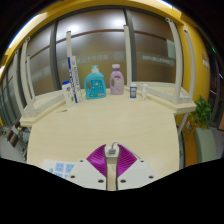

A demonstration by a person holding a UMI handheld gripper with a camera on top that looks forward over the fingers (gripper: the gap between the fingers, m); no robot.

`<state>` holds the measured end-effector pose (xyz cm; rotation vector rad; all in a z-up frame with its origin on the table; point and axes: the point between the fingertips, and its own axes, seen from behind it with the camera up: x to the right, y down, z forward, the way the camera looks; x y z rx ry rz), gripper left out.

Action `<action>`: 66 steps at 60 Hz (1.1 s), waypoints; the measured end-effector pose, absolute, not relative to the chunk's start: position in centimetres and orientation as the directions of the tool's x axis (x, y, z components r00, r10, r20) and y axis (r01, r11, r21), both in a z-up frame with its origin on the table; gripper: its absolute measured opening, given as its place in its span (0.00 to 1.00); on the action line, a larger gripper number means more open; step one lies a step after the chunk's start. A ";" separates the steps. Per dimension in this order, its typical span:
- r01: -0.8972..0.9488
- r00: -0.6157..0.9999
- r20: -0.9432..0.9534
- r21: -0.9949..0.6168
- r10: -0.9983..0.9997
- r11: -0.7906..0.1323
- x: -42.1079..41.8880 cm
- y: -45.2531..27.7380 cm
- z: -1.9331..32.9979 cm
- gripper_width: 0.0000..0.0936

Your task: Unplug charger

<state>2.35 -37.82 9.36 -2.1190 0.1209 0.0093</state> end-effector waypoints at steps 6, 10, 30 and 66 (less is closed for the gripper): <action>-0.097 0.995 -0.052 -0.790 -0.090 -0.606 3.2 -39.2 3.2 0.14; -0.100 0.994 -0.057 -0.762 -0.088 -0.640 3.4 -39.9 1.7 0.18; -0.032 0.999 0.004 -0.706 -0.050 -0.707 3.4 -44.2 1.4 0.80; 0.030 0.986 0.112 -0.854 -0.127 -0.519 -2.3 -65.2 19.5 0.91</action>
